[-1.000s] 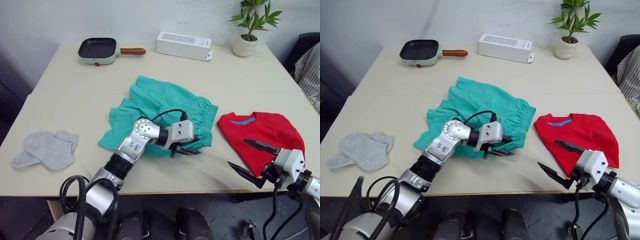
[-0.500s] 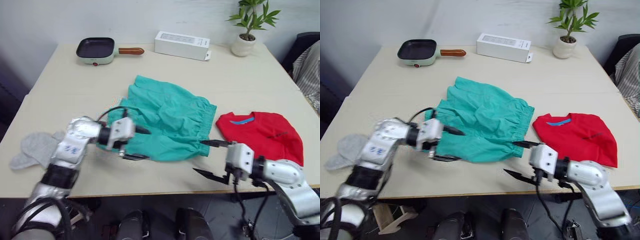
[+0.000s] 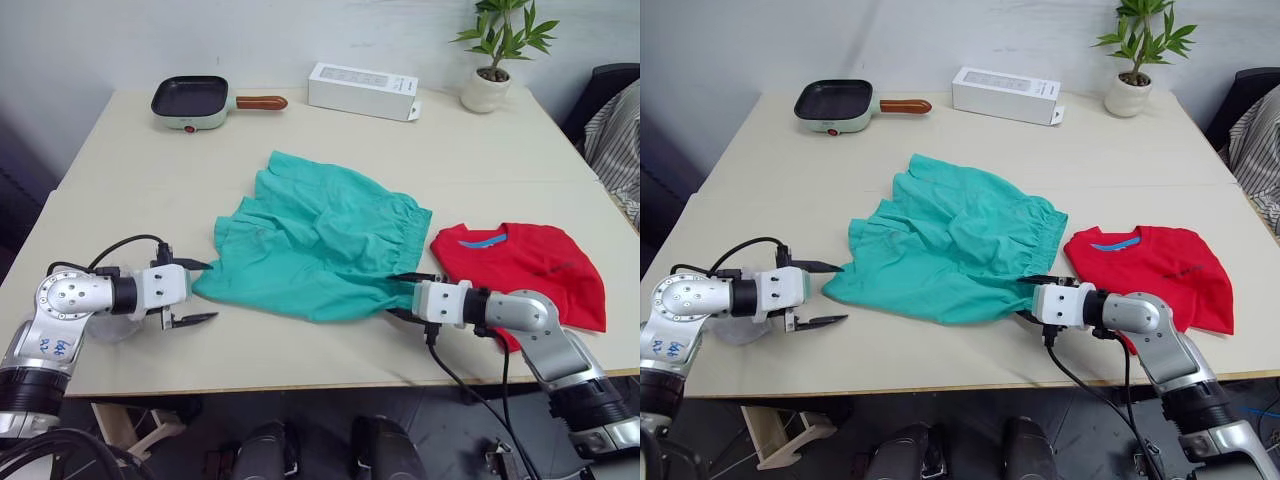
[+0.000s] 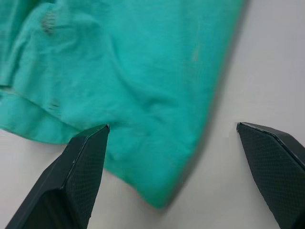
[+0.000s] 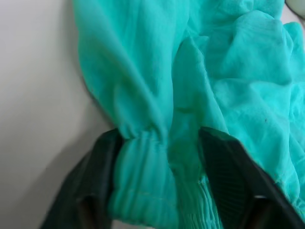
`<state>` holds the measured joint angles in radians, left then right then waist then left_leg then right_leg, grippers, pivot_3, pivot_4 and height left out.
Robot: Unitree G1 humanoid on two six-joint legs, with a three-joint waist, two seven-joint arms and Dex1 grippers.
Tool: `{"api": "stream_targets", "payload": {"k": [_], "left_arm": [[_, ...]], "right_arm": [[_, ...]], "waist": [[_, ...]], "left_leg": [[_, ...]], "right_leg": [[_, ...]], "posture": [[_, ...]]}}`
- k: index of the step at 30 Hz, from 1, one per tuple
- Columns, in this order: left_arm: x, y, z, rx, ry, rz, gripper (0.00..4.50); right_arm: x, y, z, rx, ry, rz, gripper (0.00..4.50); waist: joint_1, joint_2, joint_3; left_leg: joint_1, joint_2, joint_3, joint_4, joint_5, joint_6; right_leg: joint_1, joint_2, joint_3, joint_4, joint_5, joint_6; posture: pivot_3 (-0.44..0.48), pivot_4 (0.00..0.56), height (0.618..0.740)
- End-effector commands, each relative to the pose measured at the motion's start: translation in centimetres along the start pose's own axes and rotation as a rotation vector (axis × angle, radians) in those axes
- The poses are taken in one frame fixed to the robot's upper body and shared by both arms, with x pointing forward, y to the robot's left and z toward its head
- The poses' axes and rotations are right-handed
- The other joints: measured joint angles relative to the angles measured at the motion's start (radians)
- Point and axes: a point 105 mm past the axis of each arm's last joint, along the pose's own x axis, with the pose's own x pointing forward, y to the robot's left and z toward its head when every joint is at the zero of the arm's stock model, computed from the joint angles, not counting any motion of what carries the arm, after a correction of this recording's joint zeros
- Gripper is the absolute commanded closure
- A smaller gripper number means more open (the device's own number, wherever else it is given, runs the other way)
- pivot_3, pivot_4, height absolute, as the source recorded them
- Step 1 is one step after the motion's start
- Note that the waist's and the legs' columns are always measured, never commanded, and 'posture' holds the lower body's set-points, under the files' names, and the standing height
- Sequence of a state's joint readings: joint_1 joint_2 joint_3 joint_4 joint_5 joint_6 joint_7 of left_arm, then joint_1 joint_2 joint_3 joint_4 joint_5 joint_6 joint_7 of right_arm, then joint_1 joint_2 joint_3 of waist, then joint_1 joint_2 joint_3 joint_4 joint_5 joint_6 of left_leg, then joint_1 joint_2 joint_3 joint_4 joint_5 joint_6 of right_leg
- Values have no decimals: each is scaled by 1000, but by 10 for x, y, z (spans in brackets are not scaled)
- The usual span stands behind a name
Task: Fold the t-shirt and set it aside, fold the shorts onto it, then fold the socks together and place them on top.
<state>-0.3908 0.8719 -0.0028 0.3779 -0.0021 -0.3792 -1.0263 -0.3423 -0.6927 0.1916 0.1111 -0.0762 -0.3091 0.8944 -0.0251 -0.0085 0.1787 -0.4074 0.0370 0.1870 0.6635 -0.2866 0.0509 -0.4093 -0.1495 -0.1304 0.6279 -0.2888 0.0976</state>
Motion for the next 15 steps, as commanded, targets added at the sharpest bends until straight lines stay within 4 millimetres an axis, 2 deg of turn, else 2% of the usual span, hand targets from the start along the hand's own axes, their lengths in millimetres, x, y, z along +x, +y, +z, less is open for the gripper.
{"api": "stream_targets", "payload": {"k": [1,3,4,7,13,15], "left_arm": [[12,-8,-22,0,88,-22,33],[19,-6,-30,-3,129,-6,33],[24,-8,-28,3,115,-21,33],[34,-11,-11,-24,7,-34,33],[38,-3,5,-94,-85,16,33],[37,-7,11,-136,-133,-2,33]], "right_arm": [[1,-16,8,-35,-33,-65,3391],[1,-30,19,38,-118,-163,4103],[0,-41,23,145,-163,-244,4460],[-4,-56,28,325,-216,-312,4486],[-7,-58,31,392,-220,-304,4486],[-7,-62,33,433,-226,-325,4486]], "waist": [[0,1,-1],[0,2,-2],[0,4,-2],[1,9,-5],[21,9,-6],[21,9,-6]], "left_leg": [[0,0,0,0,0,0],[1,0,1,0,1,1],[2,0,1,0,1,2],[2,0,1,0,4,6],[2,-1,1,0,3,9],[1,-2,1,0,3,9]], "right_leg": [[0,0,-1,0,0,0],[1,0,-3,0,0,0],[2,1,-3,1,0,0],[2,0,-2,2,0,0],[1,-1,-2,1,0,0],[1,-1,-2,1,0,0]], "posture": [[0,150,740],[0,150,740],[0,150,740],[0,150,740],[0,150,740],[0,150,740]]}}
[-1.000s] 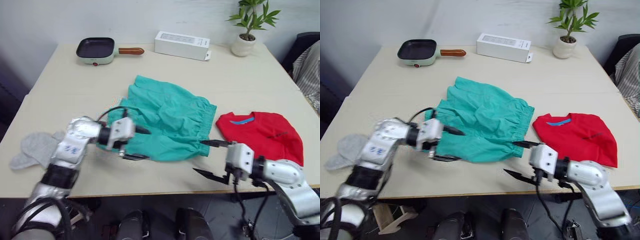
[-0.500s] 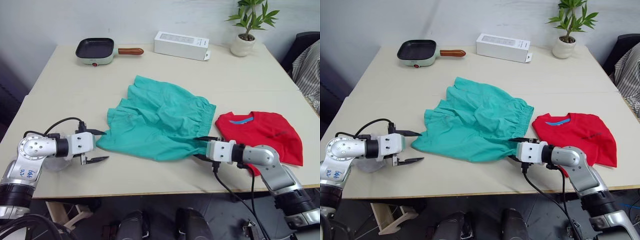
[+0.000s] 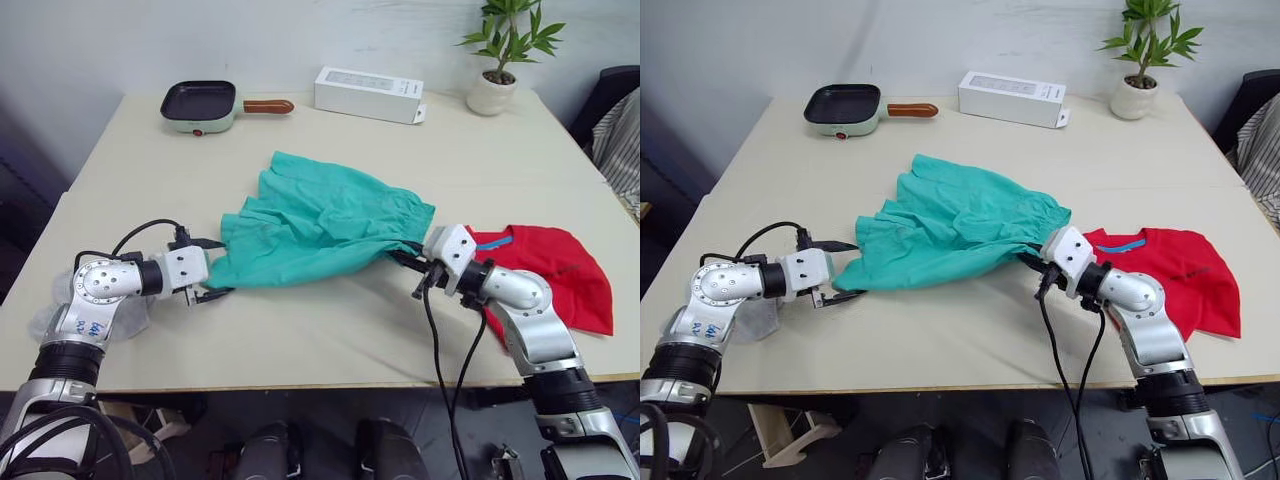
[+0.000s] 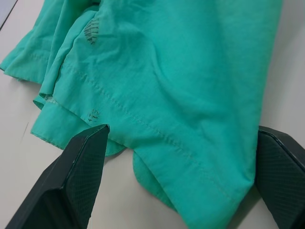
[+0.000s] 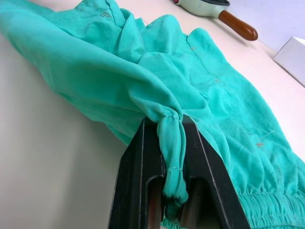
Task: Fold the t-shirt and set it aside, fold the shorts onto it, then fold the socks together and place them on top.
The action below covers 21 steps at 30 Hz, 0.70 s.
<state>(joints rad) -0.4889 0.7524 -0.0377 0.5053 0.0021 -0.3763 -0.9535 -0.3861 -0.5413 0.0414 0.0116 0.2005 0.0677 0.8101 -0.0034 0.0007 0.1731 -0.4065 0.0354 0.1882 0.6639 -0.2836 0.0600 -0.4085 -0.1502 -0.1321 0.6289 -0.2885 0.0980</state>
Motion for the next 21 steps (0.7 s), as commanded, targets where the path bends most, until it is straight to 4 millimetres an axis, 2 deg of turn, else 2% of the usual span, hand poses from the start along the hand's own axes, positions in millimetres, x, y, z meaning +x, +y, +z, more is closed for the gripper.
{"api": "stream_targets", "payload": {"k": [1,6,12,15,18,19,21], "left_arm": [[4,-22,7,-57,-52,-94,33],[6,-36,13,-95,-80,-143,33],[24,-17,-3,-42,14,-3,33],[29,-8,-9,63,51,54,33],[37,0,-10,59,42,86,33],[39,-1,-12,64,48,73,412],[41,-1,-15,70,58,63,850]], "right_arm": [[0,-9,21,37,-69,-50,4486],[1,-13,26,93,-64,-63,4486],[3,-12,38,59,-107,-24,4486],[-2,-11,42,54,-129,-9,4486],[-11,-11,38,62,-142,8,4486],[-13,-10,36,52,-139,19,4500],[-16,-8,33,38,-135,39,4500]], "waist": [[-3,0,0],[-9,0,0],[2,0,0],[3,0,0],[4,0,0],[1,0,0],[-1,0,0]], "left_leg": [[0,0,0,0,-1,0],[-1,0,1,0,-2,0],[0,-1,1,0,-1,0],[0,-1,1,0,-3,-3],[0,-1,1,0,-2,-3],[0,-1,1,0,-2,-3],[0,-1,1,0,-2,-3]], "right_leg": [[0,0,0,0,0,0],[-1,1,-1,-1,0,0],[0,1,-1,-1,1,1],[0,0,-1,-2,2,3],[0,-1,0,-2,2,3],[0,-1,0,-2,2,3],[0,0,-1,-1,2,3]], "posture": [[0,150,740],[0,150,740],[0,150,740],[0,150,740],[0,150,740],[0,150,740],[0,150,740]]}}
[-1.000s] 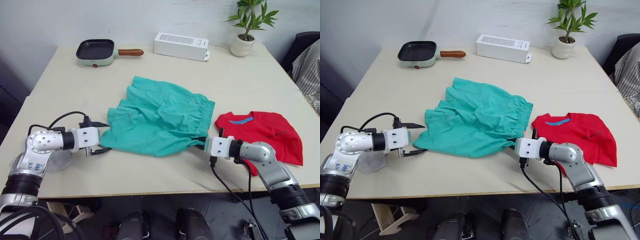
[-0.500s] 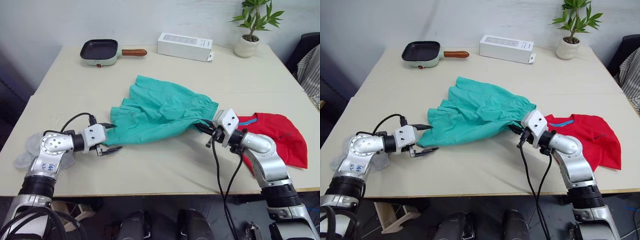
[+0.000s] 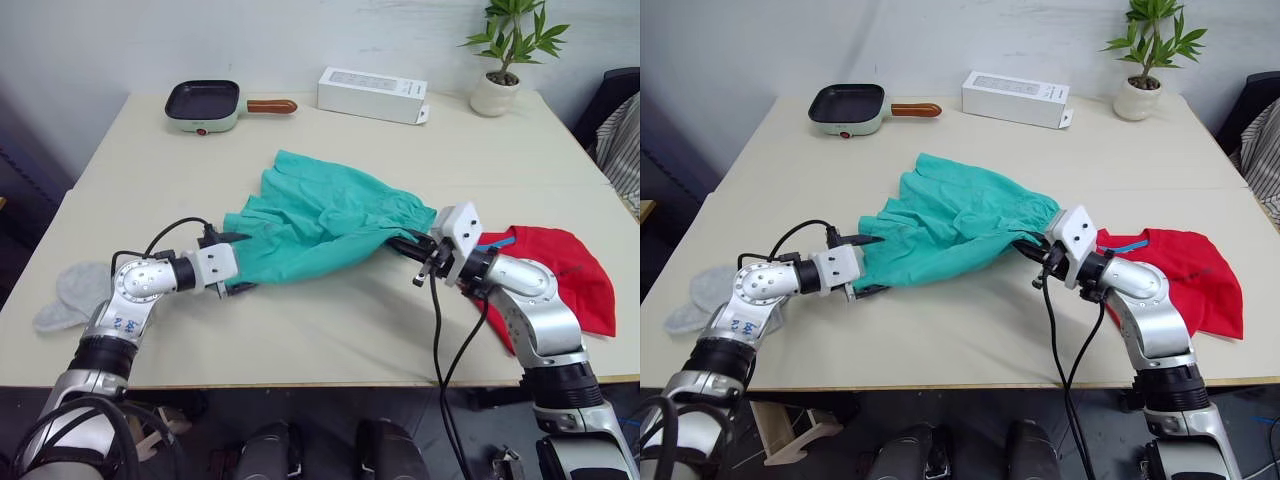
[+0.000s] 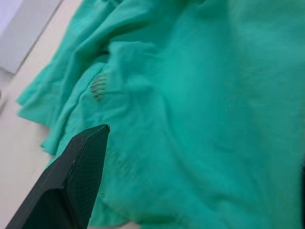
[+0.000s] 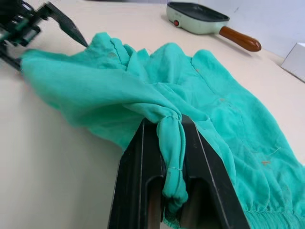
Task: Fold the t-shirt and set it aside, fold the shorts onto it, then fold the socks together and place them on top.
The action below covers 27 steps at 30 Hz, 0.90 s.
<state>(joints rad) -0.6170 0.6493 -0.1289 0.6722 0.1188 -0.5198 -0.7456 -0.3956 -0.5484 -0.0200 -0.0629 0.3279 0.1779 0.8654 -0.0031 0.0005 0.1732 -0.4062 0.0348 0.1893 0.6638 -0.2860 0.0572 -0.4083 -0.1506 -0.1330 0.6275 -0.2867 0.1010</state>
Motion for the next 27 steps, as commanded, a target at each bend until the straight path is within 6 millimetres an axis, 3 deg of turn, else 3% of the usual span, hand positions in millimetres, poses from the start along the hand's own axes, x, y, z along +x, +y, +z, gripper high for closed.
{"api": "stream_targets", "payload": {"k": [1,12,17,22,27], "left_arm": [[-2,-13,-27,-17,110,-40,1188],[-27,-10,-39,-101,144,-43,4476],[-61,-26,-6,-170,20,-229,4476],[-98,-45,27,-264,23,-379,4476],[-122,-66,60,-324,29,-480,4476]], "right_arm": [[-9,-2,10,-63,-50,20,4500],[-18,0,-3,-85,-27,42,4500],[-23,8,-10,-131,21,103,4500],[-29,7,-17,-216,65,150,4500],[-39,29,-27,-297,76,299,4500]], "waist": [[-2,0,0],[-26,0,0],[-48,0,0],[-52,-6,5],[-48,-8,7]], "left_leg": [[0,0,0,0,0,0],[0,2,0,-1,3,3],[0,4,2,-3,2,0],[-1,4,3,-4,2,0],[-1,4,3,-5,-2,-6]], "right_leg": [[0,0,0,0,0,0],[-1,1,0,0,0,0],[-3,3,0,0,-2,-3],[-3,4,1,-1,-2,-2],[-2,2,5,-4,-3,-2]], "posture": [[0,150,740],[0,150,740],[0,150,740],[0,150,740],[0,150,740]]}}
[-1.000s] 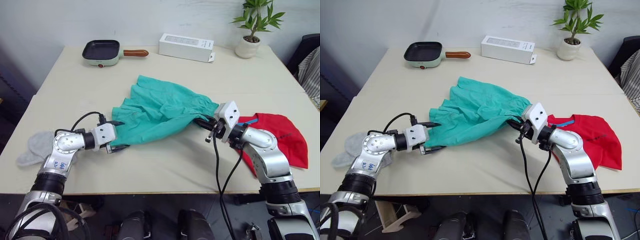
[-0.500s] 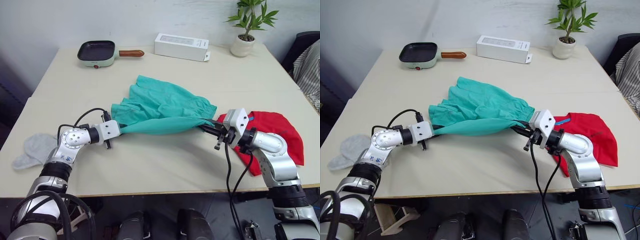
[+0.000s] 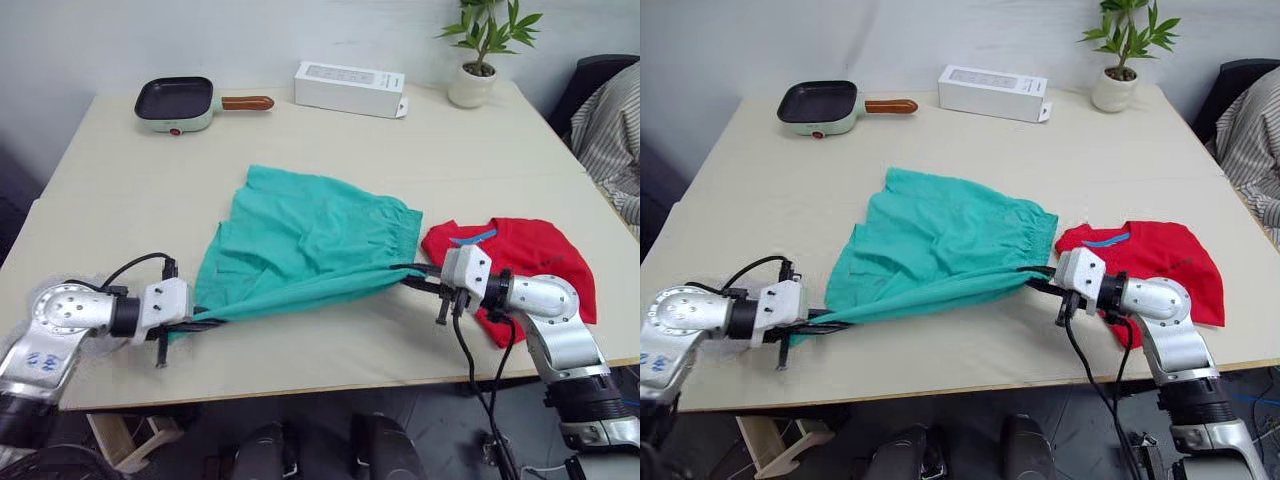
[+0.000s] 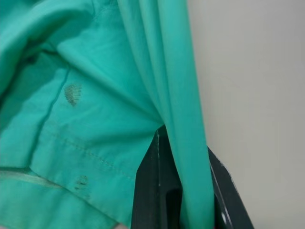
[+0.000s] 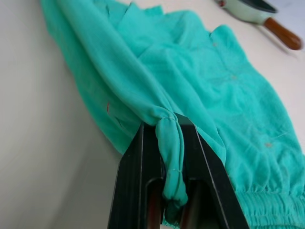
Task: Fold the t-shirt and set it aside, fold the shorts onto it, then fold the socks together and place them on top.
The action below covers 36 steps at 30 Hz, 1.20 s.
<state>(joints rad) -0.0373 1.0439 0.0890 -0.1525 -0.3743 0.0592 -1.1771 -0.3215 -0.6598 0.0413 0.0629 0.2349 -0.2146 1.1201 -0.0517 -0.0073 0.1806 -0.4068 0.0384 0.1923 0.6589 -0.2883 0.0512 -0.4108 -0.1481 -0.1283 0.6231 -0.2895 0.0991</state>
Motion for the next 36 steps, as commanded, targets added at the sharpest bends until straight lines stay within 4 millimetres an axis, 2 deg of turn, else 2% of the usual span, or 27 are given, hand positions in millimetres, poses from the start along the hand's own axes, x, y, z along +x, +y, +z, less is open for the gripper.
{"api": "stream_targets", "payload": {"k": [1,3,6,11,14,17,20,24,26,29,32,36], "left_arm": [[-13,-19,18,-68,13,-60,4476],[-17,-38,20,-139,48,-130,4476],[-19,-50,22,-189,71,-162,4476],[-15,-49,26,-183,72,-174,4476],[-15,-38,38,-170,31,-184,4476],[-20,-6,59,-107,-38,-135,4476],[-27,32,65,-2,-29,-53,4476],[-28,101,78,114,-17,36,4476],[-19,128,80,123,-12,57,4476],[-3,163,71,124,88,124,4476],[14,187,78,121,60,225,4476],[35,200,77,137,78,310,4476]], "right_arm": [[-14,11,-2,-37,4,48,4500],[-22,33,-4,-29,15,153,4500],[-34,51,-6,-29,26,235,4500],[-53,61,-8,-32,35,245,4500],[-57,55,2,44,-4,196,4500],[-63,31,16,204,-33,94,4500],[-63,15,24,326,-27,47,4500],[-52,-15,26,487,1,-53,4500],[-40,-32,20,488,39,-115,4500],[-19,-61,2,460,139,-239,4500],[-3,-75,-3,549,134,-301,4500],[-2,-77,-27,556,262,-356,4500]], "waist": [[4,0,0],[6,0,0],[9,0,0],[21,0,0],[26,0,0],[32,0,1],[34,0,0],[42,1,0],[46,0,0],[44,0,0],[41,-1,0],[43,-1,0]], "left_leg": [[1,0,-1,-1,0,0],[0,0,-1,-1,0,-1],[1,0,-1,-3,0,-2],[1,0,0,-3,1,-3],[1,1,0,-3,1,-4],[1,1,-1,-3,2,-4],[1,1,-2,-2,2,-4],[-1,2,-1,-1,2,-5],[-1,2,0,2,3,-2],[-3,4,6,6,3,3],[-6,4,9,8,2,6],[-21,4,9,12,2,8]], "right_leg": [[1,0,2,0,0,0],[0,1,2,-1,0,0],[1,1,2,-2,-1,-1],[1,1,2,-3,-2,-2],[0,1,3,-2,-2,-4],[0,0,3,-1,-2,-4],[0,0,3,-1,-2,-4],[-2,1,-1,1,-2,-5],[-3,3,-5,4,-2,-5],[-5,10,-6,4,-2,-4],[-8,10,-5,5,-1,-2],[-22,12,-5,14,0,0]], "posture": [[0,150,740],[0,150,740],[0,150,740],[0,150,740],[0,150,740],[0,150,740],[0,150,740],[0,150,740],[0,150,740],[0,150,740],[0,150,740],[0,150,740]]}}
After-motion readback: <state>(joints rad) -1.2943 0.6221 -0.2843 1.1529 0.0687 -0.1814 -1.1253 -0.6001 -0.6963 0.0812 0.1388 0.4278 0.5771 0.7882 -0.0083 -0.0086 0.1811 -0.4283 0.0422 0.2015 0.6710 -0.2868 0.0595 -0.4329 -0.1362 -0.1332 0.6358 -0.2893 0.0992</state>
